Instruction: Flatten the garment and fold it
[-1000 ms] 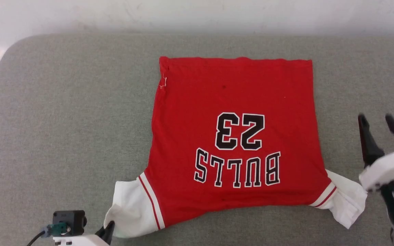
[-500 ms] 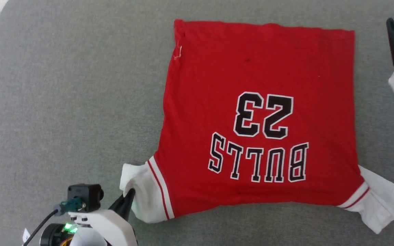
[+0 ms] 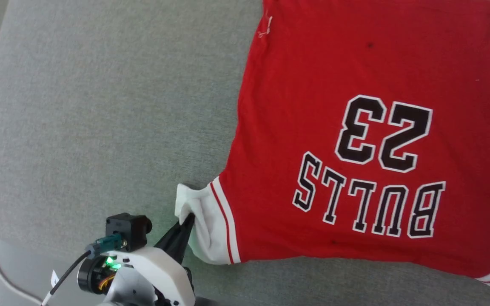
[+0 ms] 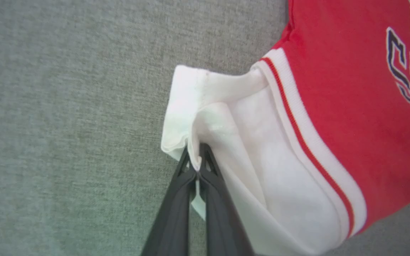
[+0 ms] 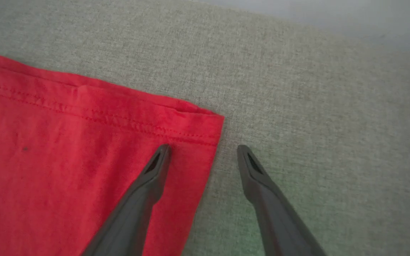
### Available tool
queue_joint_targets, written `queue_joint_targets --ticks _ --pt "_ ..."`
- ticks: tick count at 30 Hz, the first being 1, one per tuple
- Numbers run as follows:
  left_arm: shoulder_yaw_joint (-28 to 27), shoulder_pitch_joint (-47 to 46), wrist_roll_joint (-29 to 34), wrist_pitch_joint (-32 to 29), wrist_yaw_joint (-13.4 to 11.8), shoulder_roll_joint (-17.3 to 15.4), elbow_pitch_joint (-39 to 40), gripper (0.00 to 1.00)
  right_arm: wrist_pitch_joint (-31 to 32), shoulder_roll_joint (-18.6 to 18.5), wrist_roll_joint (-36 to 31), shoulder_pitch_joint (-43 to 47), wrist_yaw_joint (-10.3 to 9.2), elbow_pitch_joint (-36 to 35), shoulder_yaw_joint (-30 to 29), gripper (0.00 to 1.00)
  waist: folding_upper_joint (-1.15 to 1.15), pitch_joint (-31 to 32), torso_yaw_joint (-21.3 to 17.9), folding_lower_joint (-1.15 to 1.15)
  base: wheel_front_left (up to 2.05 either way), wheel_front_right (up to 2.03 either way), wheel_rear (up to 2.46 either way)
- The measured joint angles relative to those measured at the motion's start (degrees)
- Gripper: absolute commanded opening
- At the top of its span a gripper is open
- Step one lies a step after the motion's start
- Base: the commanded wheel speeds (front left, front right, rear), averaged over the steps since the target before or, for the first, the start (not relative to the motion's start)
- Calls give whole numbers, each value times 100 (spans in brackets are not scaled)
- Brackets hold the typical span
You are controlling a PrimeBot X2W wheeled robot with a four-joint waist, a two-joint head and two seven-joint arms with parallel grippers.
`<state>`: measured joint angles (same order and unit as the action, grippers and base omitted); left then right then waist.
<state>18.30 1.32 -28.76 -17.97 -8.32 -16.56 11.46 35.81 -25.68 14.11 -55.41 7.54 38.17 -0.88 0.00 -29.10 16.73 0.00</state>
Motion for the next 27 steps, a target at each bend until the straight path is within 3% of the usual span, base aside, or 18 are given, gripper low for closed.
queue_joint_targets --ticks 5,6,9,12,14,18,23,27 --pt "71 -88 -24 148 75 93 -87 0 702 -90 -77 -212 0 -53 -79 100 0 -182 178 -1 0 0 0" --pt "82 -101 -37 174 80 109 -96 0 845 -109 -108 -238 0 -75 -119 46 0 -206 205 -1 0 0 0" --pt "109 -145 -44 196 122 136 -137 0 1127 -99 -209 -269 1 -191 -308 0 0 -245 259 -1 0 0 0" --pt "118 -150 -49 246 124 153 -190 0 1113 -29 -311 -145 2 -353 -449 0 0 -204 263 0 0 0 0" --pt "116 -152 -49 256 124 154 -238 0 744 5 -378 98 1 -523 -502 0 0 -137 255 0 0 0 0" --pt "89 -142 -57 259 121 127 -363 0 -382 99 -485 781 1 -845 -655 0 0 63 211 0 0 0 0" --pt "-24 91 -96 208 16 -46 -477 0 -2315 443 -689 1725 2 -1374 -871 0 0 412 89 0 0 0 0" --pt "-109 351 -97 131 -89 -196 -452 0 -3193 798 -734 2387 5 -1612 -1226 0 0 716 -78 0 0 0 0"
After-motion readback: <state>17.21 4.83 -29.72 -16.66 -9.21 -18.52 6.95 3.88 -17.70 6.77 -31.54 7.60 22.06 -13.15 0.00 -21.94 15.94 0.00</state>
